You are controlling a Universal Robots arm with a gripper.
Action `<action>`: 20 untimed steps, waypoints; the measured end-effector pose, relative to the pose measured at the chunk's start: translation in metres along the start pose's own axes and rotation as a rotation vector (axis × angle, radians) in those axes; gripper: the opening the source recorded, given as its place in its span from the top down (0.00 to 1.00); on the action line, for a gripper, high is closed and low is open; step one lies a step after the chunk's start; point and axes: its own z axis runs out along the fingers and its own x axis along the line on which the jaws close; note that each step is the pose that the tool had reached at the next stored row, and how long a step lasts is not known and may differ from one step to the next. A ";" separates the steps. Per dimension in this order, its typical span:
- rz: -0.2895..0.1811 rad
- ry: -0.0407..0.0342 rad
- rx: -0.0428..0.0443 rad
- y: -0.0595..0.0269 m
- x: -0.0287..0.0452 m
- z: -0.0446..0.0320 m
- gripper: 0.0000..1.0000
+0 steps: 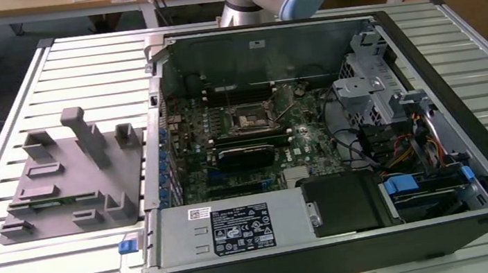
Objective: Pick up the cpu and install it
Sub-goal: 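Pick up the cpu and move it towards the insertion slot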
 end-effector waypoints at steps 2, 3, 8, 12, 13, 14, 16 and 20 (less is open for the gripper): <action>0.000 0.0001 0.0000 0.0001 -0.0086 0.0001 0.47; 0.000 0.0001 0.0000 0.0001 -0.0128 0.0001 0.47; 0.000 0.0001 0.0000 0.0006 -0.0333 0.0003 0.47; 0.000 0.0001 0.0001 0.0009 -0.0501 0.0007 0.47; 0.000 0.0002 0.0001 0.0009 -0.0545 0.0008 0.47; 0.000 0.0000 0.0000 0.0009 -0.0585 0.0009 0.47; 0.000 0.0001 0.0000 0.0011 -0.0655 0.0010 0.47; 0.000 0.0000 0.0000 0.0011 -0.0790 0.0013 0.47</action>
